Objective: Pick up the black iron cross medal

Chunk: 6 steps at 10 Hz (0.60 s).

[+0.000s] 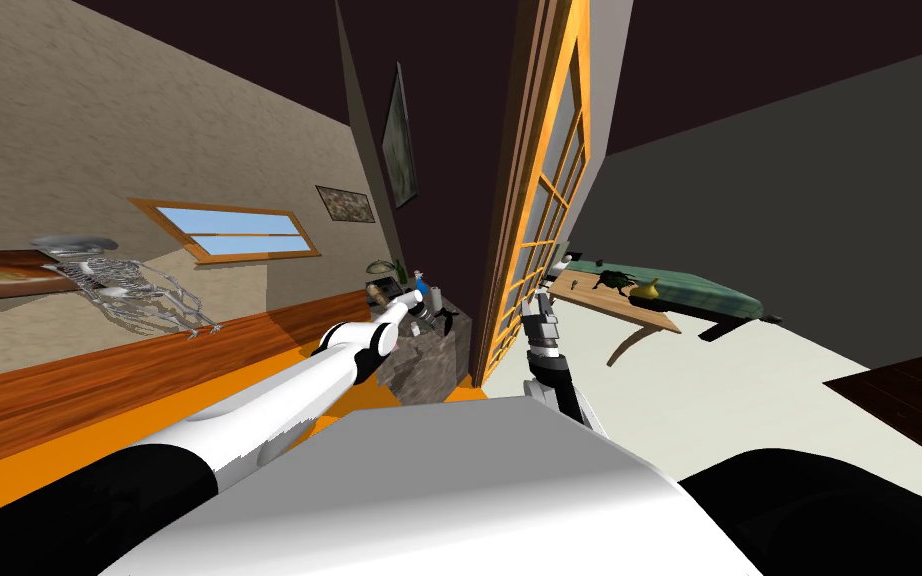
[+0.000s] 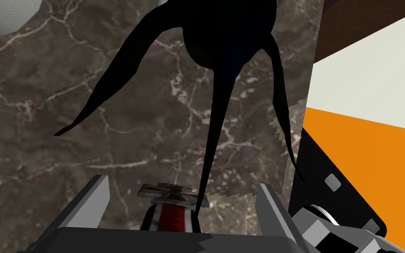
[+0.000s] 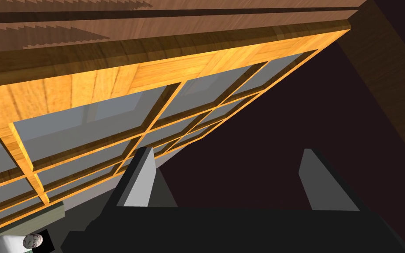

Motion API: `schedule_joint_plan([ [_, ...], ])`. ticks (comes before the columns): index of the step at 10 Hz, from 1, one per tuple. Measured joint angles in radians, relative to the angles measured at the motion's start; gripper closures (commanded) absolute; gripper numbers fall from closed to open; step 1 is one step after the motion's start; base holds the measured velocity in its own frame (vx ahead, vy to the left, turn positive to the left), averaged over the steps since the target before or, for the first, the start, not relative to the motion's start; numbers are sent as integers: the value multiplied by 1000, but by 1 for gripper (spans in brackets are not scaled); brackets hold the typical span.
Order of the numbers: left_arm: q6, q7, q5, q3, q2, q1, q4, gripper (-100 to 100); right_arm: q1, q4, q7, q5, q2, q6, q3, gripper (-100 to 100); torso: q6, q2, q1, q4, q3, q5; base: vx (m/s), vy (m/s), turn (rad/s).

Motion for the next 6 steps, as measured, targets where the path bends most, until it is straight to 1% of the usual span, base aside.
schedule_joint_plan([
  [2, 0, 0, 0, 0, 0, 0, 0, -100, 0, 0, 0, 0, 0, 0, 0, 0, 0, 0, 0, 0, 0, 0, 8, -10, 20],
  [3, -11, -6, 0, 1, -4, 15, -1, -100, 0, 0, 0, 0, 0, 0, 0, 0, 0, -1, -1, 0, -1, 0, 18, -23, 24],
  [4, -32, -14, -1, 3, -8, 21, 14, -100, 0, 0, 0, 0, 0, 0, 0, 0, 0, -1, -2, -1, -1, 0, 6, -10, 11],
  [5, -37, -16, -1, 3, -8, 21, 16, 100, 0, 0, 0, 0, 0, 0, 0, 0, 0, -2, -1, -1, -2, 0, 0, 0, 0],
  [6, -36, -16, -1, 3, -9, 21, 16, 100, 0, 0, 0, 0, 0, 0, 0, 0, 0, -2, 0, -1, -2, 0, 0, 0, 0],
])
